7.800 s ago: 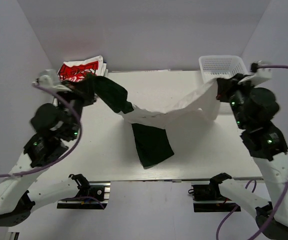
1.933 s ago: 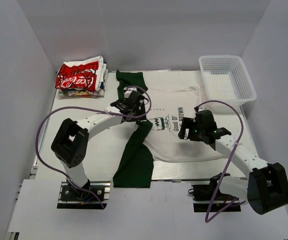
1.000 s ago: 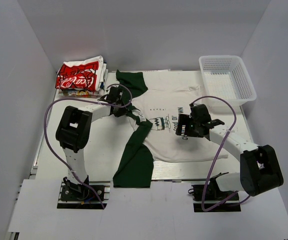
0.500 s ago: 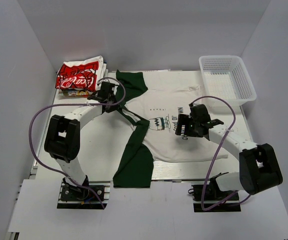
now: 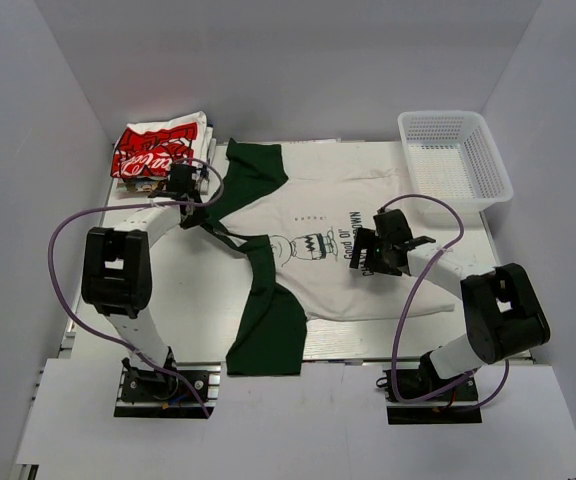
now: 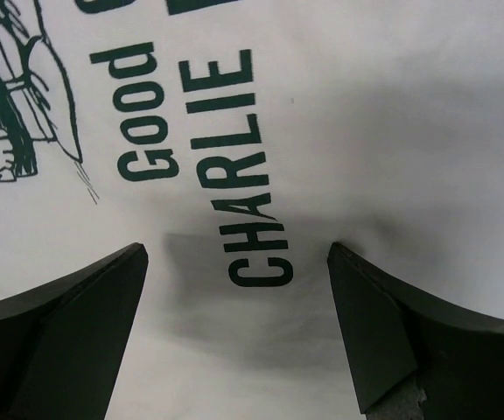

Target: Fold and stack the t-shirts

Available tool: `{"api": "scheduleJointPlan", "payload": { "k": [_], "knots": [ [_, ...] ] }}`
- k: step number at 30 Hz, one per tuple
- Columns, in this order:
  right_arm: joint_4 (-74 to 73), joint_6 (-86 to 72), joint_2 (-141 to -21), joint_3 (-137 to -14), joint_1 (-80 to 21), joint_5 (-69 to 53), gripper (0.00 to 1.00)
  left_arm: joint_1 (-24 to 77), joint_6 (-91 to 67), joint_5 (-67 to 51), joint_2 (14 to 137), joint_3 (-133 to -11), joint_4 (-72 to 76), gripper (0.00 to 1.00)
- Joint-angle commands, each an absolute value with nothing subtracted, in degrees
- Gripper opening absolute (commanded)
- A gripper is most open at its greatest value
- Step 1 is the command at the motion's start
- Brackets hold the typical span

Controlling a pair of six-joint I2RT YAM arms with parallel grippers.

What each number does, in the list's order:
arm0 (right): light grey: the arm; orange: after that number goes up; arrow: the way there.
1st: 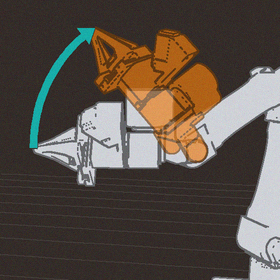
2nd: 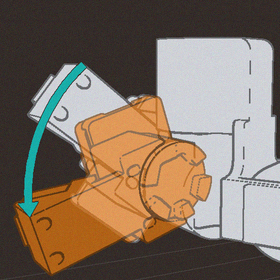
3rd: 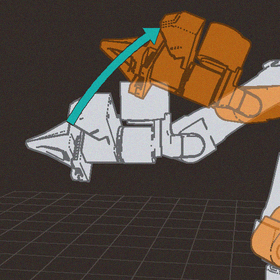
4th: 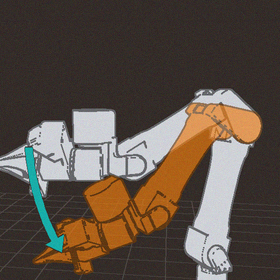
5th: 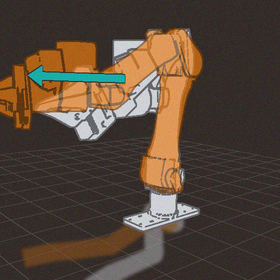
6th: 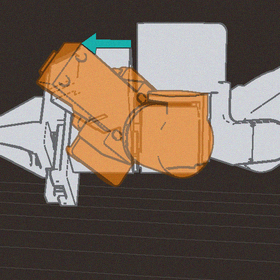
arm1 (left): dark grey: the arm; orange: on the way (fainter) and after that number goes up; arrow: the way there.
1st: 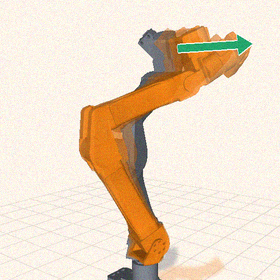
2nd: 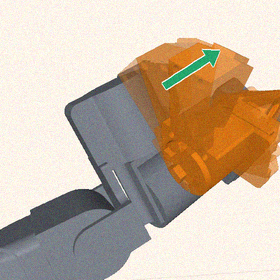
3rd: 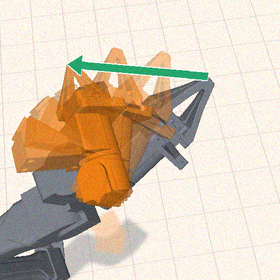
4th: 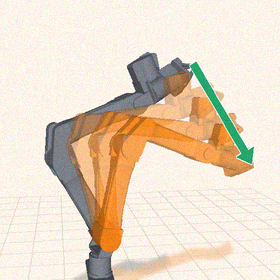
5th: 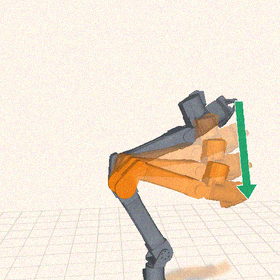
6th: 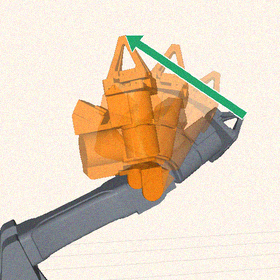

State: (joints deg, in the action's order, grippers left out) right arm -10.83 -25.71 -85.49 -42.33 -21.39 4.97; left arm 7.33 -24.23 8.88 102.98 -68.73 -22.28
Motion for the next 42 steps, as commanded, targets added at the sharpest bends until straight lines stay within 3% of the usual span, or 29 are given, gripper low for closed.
{"api": "scheduleJointPlan", "payload": {
  "k": [1,4,6,7,8,10,11,23,26,30,36,42],
  "knots": [
    [-15.5,-29.7,-89.8,-38.4,-19.8,7.1,0.9,4.0,-17.1,8.0,103.0,-70.7,-20.8,0.1],
    [-15.7,-30.6,-89.2,-37.8,-19.1,7.6,0.9,0.8,-15.4,7.5,105.1,-73.7,-23.3,0.1],
    [-15.7,-30.4,-89.2,-37.7,-18.2,7.2,0.9,-0.5,-14.8,6.7,106.4,-74.4,-24.2,0.14],
    [-15.7,-30.2,-89.3,-38.0,-17.8,6.4,0.9,-1.7,-14.8,6.7,106.4,-75.0,-25.5,0.22],
    [-15.6,-30.1,-89.5,-38.1,-17.7,6.2,0.9,-2.4,-14.8,6.1,106.4,-75.0,-26.1,0.33],
    [-15.2,-29.5,-89.6,-38.2,-17.7,5.0,0.89,-3.2,-15.4,5.4,106.4,-75.0,-27.4,0.69],
    [-14.7,-29.2,-89.6,-38.3,-17.6,4.2,0.89,-3.7,-16.2,4.7,106.4,-75.0,-27.4,0.99],
    [-12.6,-25.1,-88.6,-38.9,-18.4,0.6,0.9,2.2,-24.9,-24.5,92.4,-62.7,-18.2,1.0],
    [-11.9,-25.4,-86.9,-38.0,-18.5,0.6,0.9,7.4,-27.0,-22.2,88.8,-60.7,-16.8,1.0],
    [-11.5,-25.0,-85.5,-37.4,-18.5,1.0,0.9,13.9,-28.9,-9.7,87.0,-63.8,-22.4,1.0],
    [-11.3,-25.0,-84.1,-36.0,-18.5,2.0,0.9,22.4,-30.7,8.7,94.7,-73.6,-37.2,1.0],
    [-10.6,-24.6,-83.8,-34.9,-18.4,1.7,0.9,27.2,-31.4,14.8,99.0,-77.5,-43.0,0.98]
  ]
}}
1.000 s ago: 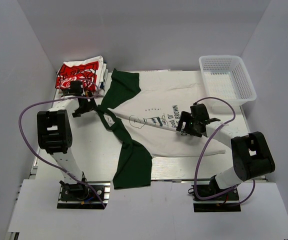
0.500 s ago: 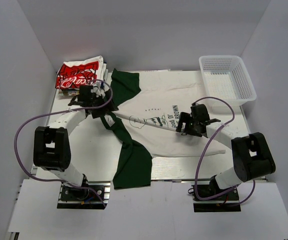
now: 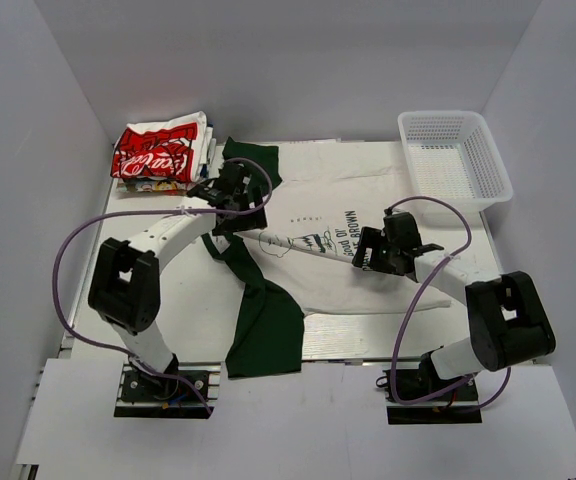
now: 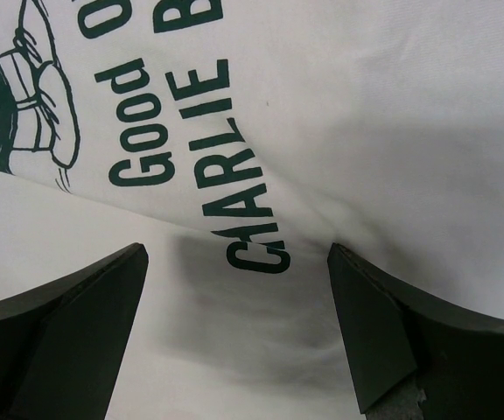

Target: Fold and stack the t-shirts

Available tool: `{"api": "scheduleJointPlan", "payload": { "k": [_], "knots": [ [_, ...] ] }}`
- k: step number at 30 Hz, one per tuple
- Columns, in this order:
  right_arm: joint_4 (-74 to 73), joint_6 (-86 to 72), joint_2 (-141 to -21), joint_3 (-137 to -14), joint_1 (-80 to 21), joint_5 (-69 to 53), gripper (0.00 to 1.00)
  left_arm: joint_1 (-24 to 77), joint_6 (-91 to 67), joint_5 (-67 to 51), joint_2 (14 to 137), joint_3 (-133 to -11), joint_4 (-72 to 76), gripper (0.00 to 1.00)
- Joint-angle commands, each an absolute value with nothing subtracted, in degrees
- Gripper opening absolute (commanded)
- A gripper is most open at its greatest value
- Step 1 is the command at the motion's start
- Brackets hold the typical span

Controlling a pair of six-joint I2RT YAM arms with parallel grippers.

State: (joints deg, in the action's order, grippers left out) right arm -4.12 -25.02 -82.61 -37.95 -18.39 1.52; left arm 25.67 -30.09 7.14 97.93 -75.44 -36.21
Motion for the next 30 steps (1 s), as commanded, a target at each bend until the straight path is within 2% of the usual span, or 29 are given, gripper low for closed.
{"api": "scheduleJointPlan", "payload": {
  "k": [1,3,5,7,8,10,11,12,15,22,23,24,26,28,30],
  "knots": [
    [-10.6,-24.6,-83.6,-34.7,-18.4,1.8,0.9,28.0,-31.4,15.6,100.1,-78.0,-43.9,0.96],
    [-10.5,-24.6,-83.1,-34.3,-18.4,1.9,0.9,28.8,-33.4,18.5,100.9,-78.0,-47.2,0.9],
    [-10.0,-24.5,-82.8,-33.9,-18.2,1.9,0.9,29.4,-35.1,21.8,101.4,-78.0,-49.0,0.9],
    [-9.9,-24.5,-82.7,-33.5,-18.4,1.8,0.9,30.0,-35.6,22.3,101.4,-77.3,-49.0,0.79],
    [-9.6,-24.3,-82.8,-33.3,-18.3,1.5,0.9,30.0,-35.6,21.5,101.4,-77.3,-49.0,0.69],
    [-9.4,-24.4,-83.1,-33.5,-18.4,1.5,0.9,31.2,-35.6,20.9,100.2,-75.7,-48.0,0.43],
    [-9.3,-24.3,-83.2,-33.2,-18.3,1.5,0.9,31.2,-35.6,20.9,99.6,-75.7,-47.3,0.13],
    [-9.4,-24.4,-83.1,-33.1,-18.4,1.5,0.9,31.2,-36.1,20.9,98.8,-74.9,-47.3,0.0],
    [-9.1,-24.5,-83.0,-32.8,-18.2,1.7,0.9,31.7,-36.7,22.8,94.4,-72.9,-48.3,0.0],
    [-8.9,-25.0,-82.7,-32.0,-18.1,1.8,0.9,31.2,-47.8,28.6,86.6,-63.6,-61.9,0.0],
    [-8.9,-24.8,-82.5,-32.0,-18.1,1.9,0.9,30.5,-51.6,28.7,86.6,-62.4,-65.6,0.04],
    [-8.9,-25.1,-82.7,-32.0,-18.2,1.8,0.9,30.5,-52.7,28.7,85.9,-59.7,-67.0,0.21],
    [-8.7,-25.0,-82.9,-31.8,-18.2,1.8,0.9,30.5,-55.9,30.6,85.3,-57.1,-69.6,0.29],
    [-8.5,-25.1,-83.4,-32.1,-18.1,1.5,0.9,30.0,-60.7,32.5,85.3,-54.8,-73.7,0.67],
    [-8.6,-25.0,-83.4,-32.2,-18.1,1.3,0.9,30.0,-62.8,33.1,85.3,-54.8,-75.5,0.91]
  ]
}}
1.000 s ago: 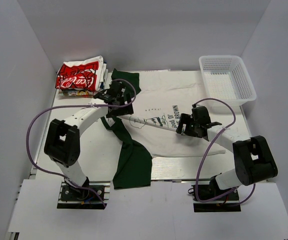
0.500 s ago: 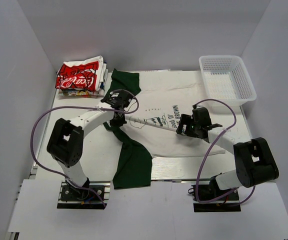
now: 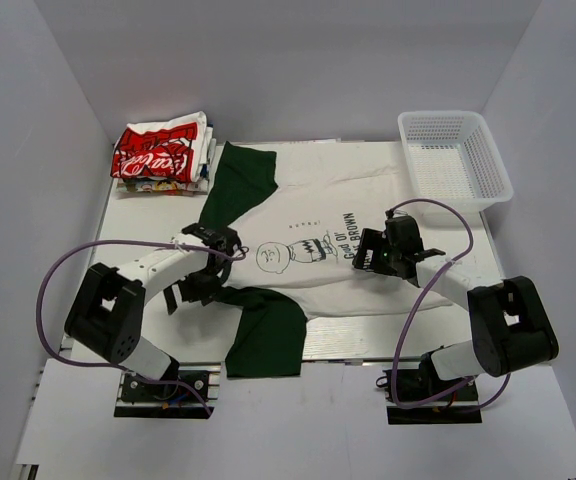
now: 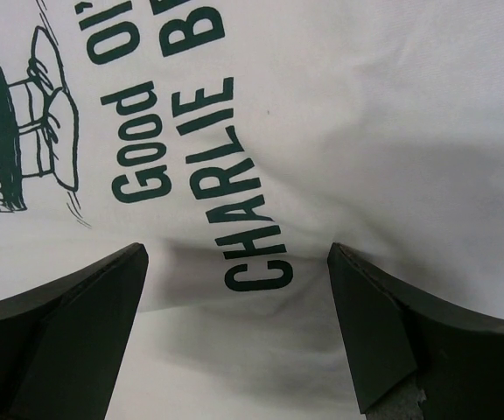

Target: Fold and stack the t-shirts

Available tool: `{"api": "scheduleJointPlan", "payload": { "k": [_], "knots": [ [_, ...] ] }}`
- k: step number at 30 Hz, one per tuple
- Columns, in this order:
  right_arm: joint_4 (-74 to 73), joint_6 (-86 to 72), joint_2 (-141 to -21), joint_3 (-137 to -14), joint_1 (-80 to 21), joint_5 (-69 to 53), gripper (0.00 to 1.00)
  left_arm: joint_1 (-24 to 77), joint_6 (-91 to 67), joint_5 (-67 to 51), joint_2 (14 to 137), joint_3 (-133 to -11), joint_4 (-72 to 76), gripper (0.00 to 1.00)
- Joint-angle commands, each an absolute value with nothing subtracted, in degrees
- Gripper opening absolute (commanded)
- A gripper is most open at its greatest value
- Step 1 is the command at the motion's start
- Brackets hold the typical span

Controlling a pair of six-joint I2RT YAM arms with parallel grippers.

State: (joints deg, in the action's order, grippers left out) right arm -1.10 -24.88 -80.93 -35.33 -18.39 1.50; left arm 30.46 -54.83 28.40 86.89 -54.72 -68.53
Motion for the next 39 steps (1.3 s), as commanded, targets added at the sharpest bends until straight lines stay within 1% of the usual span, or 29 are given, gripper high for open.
{"api": "scheduleJointPlan", "payload": {
  "k": [1,6,9,10,13,16,19,20,23,26,29,34,36,38,39],
  "knots": [
    [-8.2,-24.7,-83.1,-32.2,-18.3,1.1,0.9,30.0,-62.8,33.7,85.3,-55.8,-75.5,1.0],
    [-7.3,-22.9,-79.3,-32.1,-18.5,0.6,0.9,30.0,-58.9,36.2,83.7,-64.2,-71.3,1.0],
    [-6.9,-21.5,-75.7,-32.5,-18.9,-1.7,0.9,30.0,-50.0,32.8,84.3,-66.9,-61.6,1.0],
    [-6.8,-21.2,-73.9,-32.6,-19.0,-1.8,0.9,30.0,-45.4,31.7,84.8,-67.6,-55.7,1.0],
    [-7.1,-19.9,-72.3,-34.7,-19.6,-1.9,0.9,30.0,-38.9,28.5,89.1,-69.6,-46.4,1.0],
    [-8.2,-18.9,-72.6,-38.0,-19.9,-0.2,0.9,30.0,-35.3,26.6,96.0,-72.2,-40.8,1.0],
    [-8.5,-19.4,-76.4,-41.6,-19.8,3.3,0.9,28.6,-35.2,27.2,102.6,-77.2,-39.4,1.0],
    [-8.9,-19.6,-77.6,-43.1,-19.9,4.0,0.9,28.6,-34.6,27.2,106.9,-79.9,-38.7,1.0],
    [-9.1,-20.5,-85.0,-46.1,-19.5,5.4,0.9,26.5,-31.7,25.8,113.7,-84.4,-37.2,1.0],
    [-9.0,-21.2,-88.6,-48.6,-19.6,6.6,0.9,25.1,-30.4,25.2,117.7,-88.5,-36.5,1.0],
    [-9.0,-21.3,-92.5,-50.4,-19.6,7.1,0.9,22.7,-28.4,22.2,122.8,-92.9,-35.8,1.0],
    [-9.0,-21.4,-97.1,-53.1,-19.4,7.9,0.9,20.1,-21.5,15.7,130.1,-99.1,-28.7,0.99],
    [-9.1,-21.2,-98.3,-54.0,-19.4,8.9,0.9,19.6,-18.9,12.2,135.1,-101.7,-26.6,0.99],
    [-9.2,-21.2,-99.9,-55.2,-19.4,9.1,0.9,18.6,-16.3,8.6,139.3,-108.8,-26.6,0.99],
    [-9.1,-21.1,-100.9,-56.0,-19.2,8.9,0.9,18.5,-15.5,7.6,143.6,-111.5,-27.3,0.99]
  ]
}}
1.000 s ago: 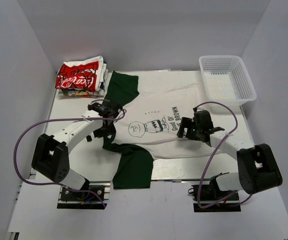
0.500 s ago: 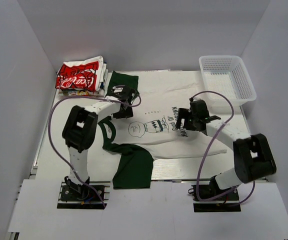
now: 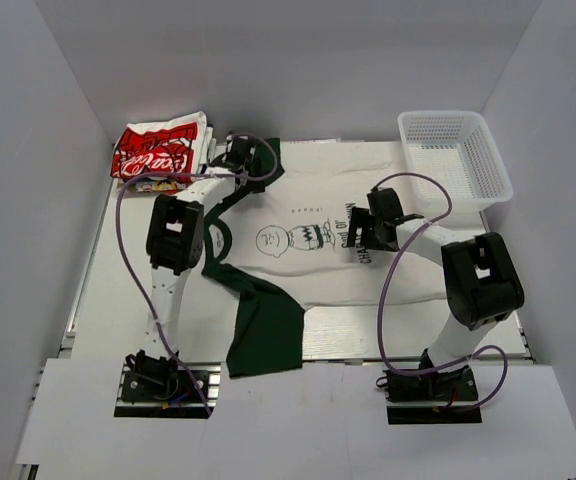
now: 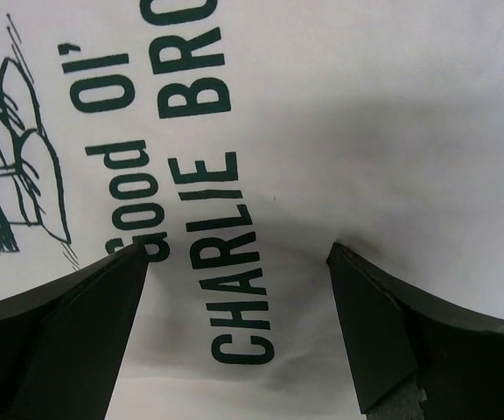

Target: Fold and stack the t-shirts

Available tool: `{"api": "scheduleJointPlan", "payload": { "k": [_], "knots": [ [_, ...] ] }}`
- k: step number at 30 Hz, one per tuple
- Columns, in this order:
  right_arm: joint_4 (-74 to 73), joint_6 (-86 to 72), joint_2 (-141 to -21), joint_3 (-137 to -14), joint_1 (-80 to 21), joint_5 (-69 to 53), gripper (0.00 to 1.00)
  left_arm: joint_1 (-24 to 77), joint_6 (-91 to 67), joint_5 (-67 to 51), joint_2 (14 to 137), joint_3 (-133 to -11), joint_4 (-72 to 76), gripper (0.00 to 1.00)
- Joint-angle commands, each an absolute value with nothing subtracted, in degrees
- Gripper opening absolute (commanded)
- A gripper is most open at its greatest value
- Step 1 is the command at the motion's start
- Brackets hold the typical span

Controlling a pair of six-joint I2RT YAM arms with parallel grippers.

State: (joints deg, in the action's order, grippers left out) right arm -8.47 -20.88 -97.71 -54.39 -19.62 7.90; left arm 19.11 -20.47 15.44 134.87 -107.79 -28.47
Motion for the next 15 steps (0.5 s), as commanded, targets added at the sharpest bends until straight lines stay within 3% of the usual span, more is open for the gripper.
{"api": "scheduleJointPlan", "payload": {
  "k": [1,7,15],
  "knots": [
    [-9.1,-21.0,-101.5,-56.9,-19.4,8.8,0.9,17.9,-13.6,6.3,145.7,-116.7,-27.3,0.99],
    [-8.0,-17.8,-107.0,-62.5,-19.4,8.2,0.9,17.4,-10.9,-1.1,155.3,-130.2,-22.0,1.0],
    [-4.2,-13.3,-99.4,-62.4,-19.9,6.8,0.9,16.8,-11.4,-10.4,149.0,-130.7,-13.1,1.0]
  ]
}}
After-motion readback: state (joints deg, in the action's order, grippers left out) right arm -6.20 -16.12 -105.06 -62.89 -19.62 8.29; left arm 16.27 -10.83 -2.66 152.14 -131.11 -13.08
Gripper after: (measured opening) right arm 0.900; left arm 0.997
